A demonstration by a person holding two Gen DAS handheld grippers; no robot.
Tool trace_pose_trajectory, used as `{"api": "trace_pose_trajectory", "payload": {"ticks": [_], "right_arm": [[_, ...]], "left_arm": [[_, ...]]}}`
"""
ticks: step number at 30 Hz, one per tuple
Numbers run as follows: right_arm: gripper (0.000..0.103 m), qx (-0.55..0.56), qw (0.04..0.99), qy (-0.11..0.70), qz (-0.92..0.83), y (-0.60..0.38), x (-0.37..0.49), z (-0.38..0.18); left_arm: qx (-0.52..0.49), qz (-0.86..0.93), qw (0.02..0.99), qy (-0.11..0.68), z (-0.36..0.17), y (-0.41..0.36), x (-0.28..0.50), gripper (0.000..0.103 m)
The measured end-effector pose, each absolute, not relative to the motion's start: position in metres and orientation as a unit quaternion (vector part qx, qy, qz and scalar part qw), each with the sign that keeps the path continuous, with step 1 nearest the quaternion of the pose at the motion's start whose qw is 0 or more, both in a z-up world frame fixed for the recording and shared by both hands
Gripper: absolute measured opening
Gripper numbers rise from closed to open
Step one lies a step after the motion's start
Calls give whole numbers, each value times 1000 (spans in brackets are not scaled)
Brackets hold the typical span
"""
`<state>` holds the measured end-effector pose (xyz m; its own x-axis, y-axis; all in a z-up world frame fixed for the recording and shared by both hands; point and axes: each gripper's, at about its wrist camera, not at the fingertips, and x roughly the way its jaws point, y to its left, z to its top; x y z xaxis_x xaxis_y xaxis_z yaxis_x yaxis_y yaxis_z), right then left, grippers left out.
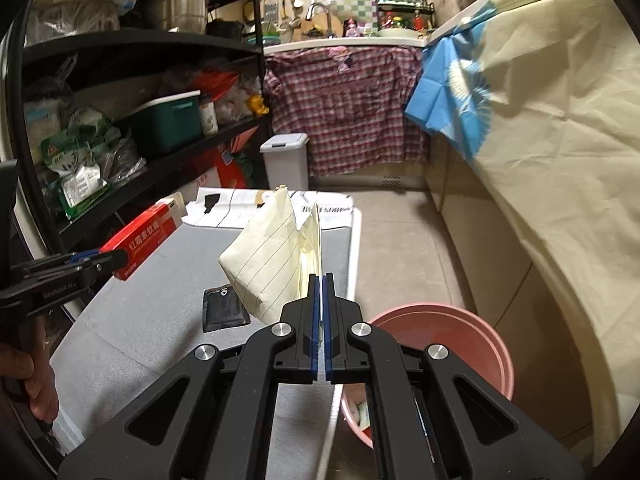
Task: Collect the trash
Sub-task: 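Carry the red box and white tissue in both tools over the pink bin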
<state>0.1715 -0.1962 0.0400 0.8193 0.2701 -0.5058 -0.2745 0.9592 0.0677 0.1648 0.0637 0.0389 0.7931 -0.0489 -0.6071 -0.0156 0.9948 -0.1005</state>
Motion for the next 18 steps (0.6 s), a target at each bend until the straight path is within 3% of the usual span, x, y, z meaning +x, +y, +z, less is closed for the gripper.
{"api": "trace_pose_trajectory", "payload": {"ticks": [18], "right_arm": [[2, 27, 965, 240, 97, -244, 162, 29]], "left_arm": [[-28, -35, 947, 318, 37, 31, 163, 25]]}}
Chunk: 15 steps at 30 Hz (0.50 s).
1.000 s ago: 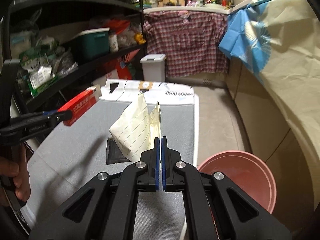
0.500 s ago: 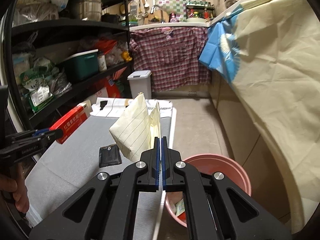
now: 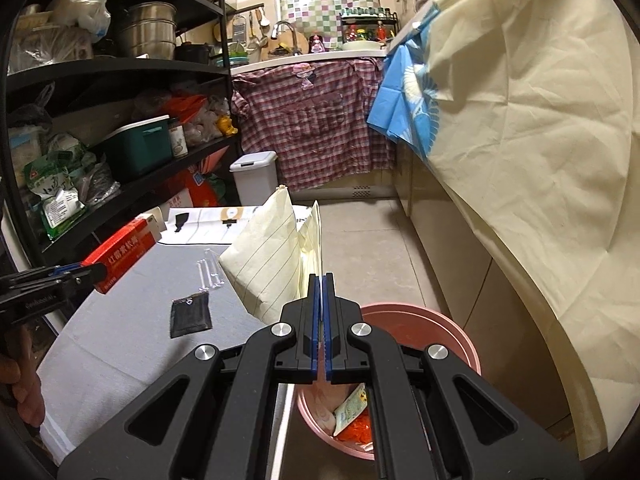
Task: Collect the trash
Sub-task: 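Carry the red box and white tissue in both tools over the pink bin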
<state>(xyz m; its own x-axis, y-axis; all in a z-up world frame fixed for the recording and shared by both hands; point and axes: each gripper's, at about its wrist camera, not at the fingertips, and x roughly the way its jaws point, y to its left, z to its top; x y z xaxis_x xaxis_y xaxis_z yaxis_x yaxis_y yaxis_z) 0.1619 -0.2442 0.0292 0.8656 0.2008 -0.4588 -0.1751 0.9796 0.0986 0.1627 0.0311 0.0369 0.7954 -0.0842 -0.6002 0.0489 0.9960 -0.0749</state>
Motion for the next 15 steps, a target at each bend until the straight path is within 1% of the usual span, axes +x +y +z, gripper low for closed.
{"api": "trace_pose_trajectory", "payload": {"ticks": [15], "right_arm": [[2, 45, 966, 249, 49, -275, 169, 19]], "left_arm": [[-15, -61, 944, 323, 31, -3, 176, 25]]}}
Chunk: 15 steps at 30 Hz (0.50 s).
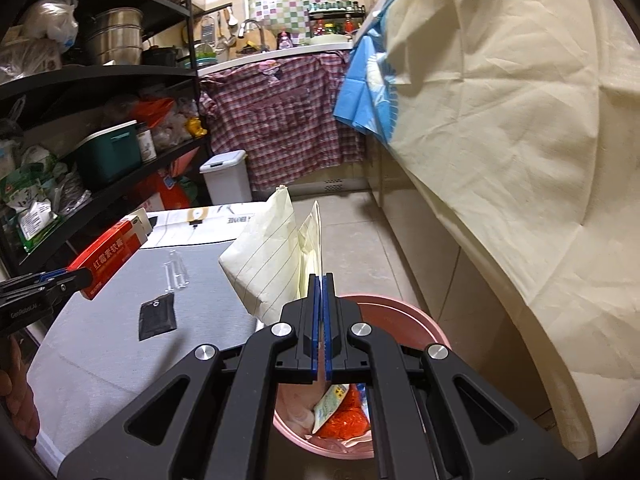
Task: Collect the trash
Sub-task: 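Carry the red box and white tissue in both tools over the pink bin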
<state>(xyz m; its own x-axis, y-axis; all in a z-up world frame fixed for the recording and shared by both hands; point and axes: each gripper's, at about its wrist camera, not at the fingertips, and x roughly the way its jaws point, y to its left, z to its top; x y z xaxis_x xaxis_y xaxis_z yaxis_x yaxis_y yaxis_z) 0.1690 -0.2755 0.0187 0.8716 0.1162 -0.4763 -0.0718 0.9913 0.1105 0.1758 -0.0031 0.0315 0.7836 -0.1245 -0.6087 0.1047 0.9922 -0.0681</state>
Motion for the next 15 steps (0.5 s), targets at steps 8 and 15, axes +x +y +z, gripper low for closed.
{"api": "trace_pose_trajectory", "payload": {"ticks": [8, 15], "right_arm": [[2, 61, 964, 257, 16, -297, 174, 16], [2, 73, 960, 270, -9, -313, 178, 11]], "left_arm": [[-16, -92, 943, 321, 30, -24, 182, 25], [-13, -139, 939, 314, 28, -48, 184, 25]]}}
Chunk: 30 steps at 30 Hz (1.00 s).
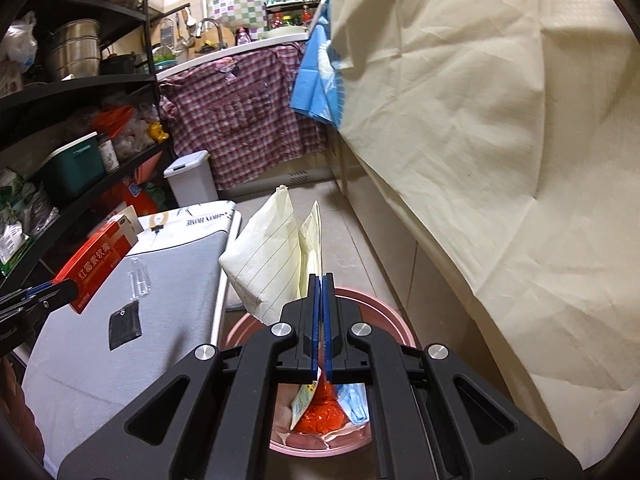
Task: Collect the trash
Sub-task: 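Carry the red box and white tissue in both tools over the pink bin, then open both tools to drop the red box and tissue into the bin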
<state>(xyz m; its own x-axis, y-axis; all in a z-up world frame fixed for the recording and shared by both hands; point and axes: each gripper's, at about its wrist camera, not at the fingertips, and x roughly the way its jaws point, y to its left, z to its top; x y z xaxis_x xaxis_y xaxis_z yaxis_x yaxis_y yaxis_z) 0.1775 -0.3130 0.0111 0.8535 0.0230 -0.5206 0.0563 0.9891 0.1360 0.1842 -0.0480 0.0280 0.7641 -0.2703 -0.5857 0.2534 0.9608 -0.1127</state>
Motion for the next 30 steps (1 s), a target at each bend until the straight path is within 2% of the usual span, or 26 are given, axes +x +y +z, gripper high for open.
{"api": "trace_pose_trajectory", "payload": {"ticks": [30], "right_arm": [[2, 72, 948, 308, -39, -322, 194, -5]], "left_arm": [[18, -210, 910, 357, -15, -116, 212, 25]]}}
